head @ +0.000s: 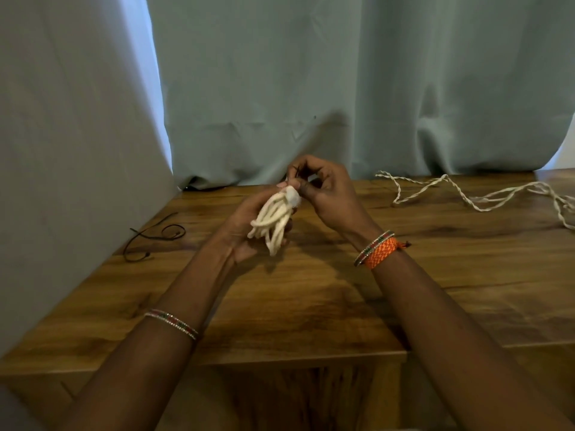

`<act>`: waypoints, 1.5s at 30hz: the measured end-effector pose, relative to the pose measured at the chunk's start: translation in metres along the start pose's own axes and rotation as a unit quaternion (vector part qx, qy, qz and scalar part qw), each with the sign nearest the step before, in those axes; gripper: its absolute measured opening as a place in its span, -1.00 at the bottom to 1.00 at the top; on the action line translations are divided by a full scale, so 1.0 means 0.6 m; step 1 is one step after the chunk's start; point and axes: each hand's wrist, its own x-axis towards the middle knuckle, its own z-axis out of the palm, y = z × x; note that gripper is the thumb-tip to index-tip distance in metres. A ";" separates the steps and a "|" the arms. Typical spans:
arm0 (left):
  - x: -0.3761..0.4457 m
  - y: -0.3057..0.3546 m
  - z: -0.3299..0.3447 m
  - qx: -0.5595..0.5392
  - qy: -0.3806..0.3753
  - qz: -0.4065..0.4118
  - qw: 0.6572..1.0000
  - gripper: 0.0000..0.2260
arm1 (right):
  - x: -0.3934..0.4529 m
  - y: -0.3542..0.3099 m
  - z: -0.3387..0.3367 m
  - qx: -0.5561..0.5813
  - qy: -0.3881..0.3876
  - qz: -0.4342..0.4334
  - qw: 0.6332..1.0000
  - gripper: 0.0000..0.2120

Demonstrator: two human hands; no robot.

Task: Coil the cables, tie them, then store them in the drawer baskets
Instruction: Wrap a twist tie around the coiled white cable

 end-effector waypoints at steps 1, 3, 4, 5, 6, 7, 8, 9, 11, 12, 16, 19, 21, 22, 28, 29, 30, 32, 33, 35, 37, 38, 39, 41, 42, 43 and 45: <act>0.000 0.002 0.000 -0.006 -0.004 0.006 1.000 -0.74 | 0.000 -0.001 -0.001 0.006 0.000 0.003 1.000 -0.77; 0.000 0.005 0.000 -0.017 -0.028 0.019 0.999 -0.80 | -0.002 0.000 -0.001 0.009 0.012 0.001 1.000 -0.73; 0.001 0.007 -0.002 -0.024 -0.039 0.025 0.999 -0.82 | -0.003 -0.001 0.001 0.006 0.027 -0.004 1.000 -0.72; 0.002 0.007 -0.004 -0.028 -0.055 0.035 0.997 -0.83 | -0.003 -0.002 0.002 0.003 0.041 -0.011 0.999 -0.73; 0.001 0.007 -0.007 -0.031 -0.072 0.044 0.996 -0.83 | -0.003 -0.003 0.003 0.004 0.055 -0.016 0.998 -0.73; -0.001 0.006 -0.010 -0.034 -0.093 0.051 0.994 -0.82 | -0.003 -0.003 0.003 0.011 0.065 -0.019 0.998 -0.74; -0.002 0.006 -0.014 -0.042 -0.114 0.055 0.991 -0.79 | -0.003 -0.004 0.002 0.018 0.070 -0.018 0.997 -0.73; -0.001 0.005 -0.017 -0.049 -0.137 0.059 0.988 -0.73 | -0.003 -0.004 0.001 0.025 0.071 -0.016 0.997 -0.73; 0.000 0.005 -0.020 -0.050 -0.158 0.059 0.984 -0.61 | -0.003 -0.002 -0.002 0.033 0.068 -0.009 0.997 -0.75; 0.001 0.005 -0.021 -0.049 -0.160 0.060 0.984 -0.57 | -0.002 -0.001 -0.003 0.036 0.067 -0.005 0.997 -0.77; -0.001 0.008 -0.017 -0.022 -0.136 0.088 0.986 -0.63 | -0.003 -0.004 -0.003 0.101 0.057 0.011 0.993 -0.82; -0.004 0.008 -0.016 0.056 -0.075 0.129 0.987 -0.72 | -0.005 -0.012 -0.015 0.126 0.028 0.047 0.991 -0.83; -0.003 0.006 -0.020 0.154 -0.049 0.166 0.973 -0.81 | -0.002 -0.017 -0.032 0.095 -0.014 0.071 0.993 -0.85; -0.004 0.007 -0.019 0.202 -0.046 0.183 0.961 -0.82 | 0.000 -0.020 -0.041 0.060 -0.036 0.078 0.995 -0.87; -0.002 0.006 -0.016 0.304 -0.038 0.176 0.936 -0.87 | 0.013 -0.038 -0.061 -0.212 -0.135 0.008 0.968 -0.89; -0.002 0.006 -0.018 0.314 -0.038 0.170 0.933 -0.89 | 0.014 -0.041 -0.059 -0.246 -0.154 -0.028 0.957 -0.88; -0.001 0.005 -0.020 0.321 -0.040 0.163 0.932 -0.90 | 0.015 -0.043 -0.058 -0.268 -0.172 -0.063 0.946 -0.88; -0.002 0.006 -0.022 0.319 -0.045 0.154 0.934 -0.93 | 0.016 -0.045 -0.060 -0.287 -0.206 -0.110 0.929 -0.87; -0.002 0.007 -0.023 0.315 -0.050 0.152 0.936 -0.94 | 0.017 -0.046 -0.061 -0.292 -0.220 -0.121 0.923 -0.87; -0.004 0.010 -0.024 0.315 -0.071 0.150 0.935 -0.89 | 0.018 -0.051 -0.065 -0.302 -0.247 -0.133 0.911 -0.86; -0.007 0.013 -0.024 0.324 -0.094 0.142 0.930 -0.88 | 0.019 -0.056 -0.067 -0.309 -0.274 -0.146 0.899 -0.86; -0.009 0.015 -0.024 0.333 -0.104 0.138 0.927 -0.88 | 0.018 -0.058 -0.068 -0.313 -0.288 -0.154 0.892 -0.87; -0.010 0.017 -0.025 0.342 -0.114 0.134 0.923 -0.88 | 0.017 -0.061 -0.068 -0.320 -0.301 -0.165 0.883 -0.87; -0.013 0.024 -0.027 0.359 -0.135 0.124 0.915 -0.87 | 0.013 -0.065 -0.069 -0.334 -0.322 -0.189 0.866 -0.88; -0.015 0.026 -0.029 0.365 -0.146 0.118 0.912 -0.85 | 0.011 -0.068 -0.069 -0.341 -0.330 -0.198 0.857 -0.87; -0.016 0.029 -0.030 0.372 -0.156 0.109 0.909 -0.85 | 0.008 -0.068 -0.069 -0.351 -0.339 -0.203 0.849 -0.86; -0.018 0.033 -0.029 0.389 -0.171 0.090 0.901 -0.85 | 0.002 -0.068 -0.066 -0.371 -0.355 -0.206 0.833 -0.81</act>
